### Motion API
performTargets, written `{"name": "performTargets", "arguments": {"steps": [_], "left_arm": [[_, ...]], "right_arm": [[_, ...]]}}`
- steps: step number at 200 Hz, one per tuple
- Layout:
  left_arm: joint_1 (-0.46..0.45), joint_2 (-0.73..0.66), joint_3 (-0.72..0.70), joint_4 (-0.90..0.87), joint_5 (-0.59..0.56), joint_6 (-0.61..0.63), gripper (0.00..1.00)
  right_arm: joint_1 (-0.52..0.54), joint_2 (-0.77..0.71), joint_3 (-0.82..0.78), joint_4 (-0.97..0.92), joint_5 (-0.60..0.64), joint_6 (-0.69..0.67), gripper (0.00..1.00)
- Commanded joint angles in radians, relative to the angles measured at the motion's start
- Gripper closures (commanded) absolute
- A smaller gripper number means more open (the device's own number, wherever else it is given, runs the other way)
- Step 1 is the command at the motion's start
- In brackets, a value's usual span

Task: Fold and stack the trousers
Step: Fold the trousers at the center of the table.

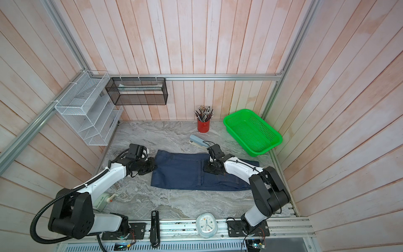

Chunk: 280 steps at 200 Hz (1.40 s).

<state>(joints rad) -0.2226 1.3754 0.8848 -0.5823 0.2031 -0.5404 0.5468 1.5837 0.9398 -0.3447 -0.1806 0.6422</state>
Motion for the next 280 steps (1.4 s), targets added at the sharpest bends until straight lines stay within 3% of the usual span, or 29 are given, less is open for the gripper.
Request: {"name": "performTargets", "arguments": {"steps": [1,35,67,142,185,241,280], "left_arm": [[0.011,0.011,0.071,-0.275,-0.28,0.058,1.0],[0.02,0.014,0.202,-0.423,-0.387,0.046,1.0],[0.002,0.027,0.358,-0.479,-0.31,0.055,1.0],[-0.252,0.148,0.688,-0.522,-0.198,-0.048,1.0],[-0.416,0.294,0.878,-0.474,-0.134,-0.108,1.0],[-0.531,0.529,1.014,-0.381,-0.066,-0.139,1.0],[-0.6,0.684,1.203,-0.399,-0.026,-0.145,1.0]], "right_arm": [[0.021,0.001,0.056,-0.015,-0.027,-0.02,0.51],[0.022,-0.023,0.098,-0.036,-0.018,-0.021,0.51],[0.008,-0.05,0.084,-0.035,-0.005,-0.02,0.51],[-0.19,-0.172,-0.027,-0.091,0.053,-0.001,0.52],[-0.302,-0.227,-0.072,-0.163,0.11,-0.006,0.53],[-0.433,-0.325,-0.162,-0.193,0.139,0.028,0.53],[-0.505,-0.36,-0.21,-0.215,0.17,0.034,0.53]]}}
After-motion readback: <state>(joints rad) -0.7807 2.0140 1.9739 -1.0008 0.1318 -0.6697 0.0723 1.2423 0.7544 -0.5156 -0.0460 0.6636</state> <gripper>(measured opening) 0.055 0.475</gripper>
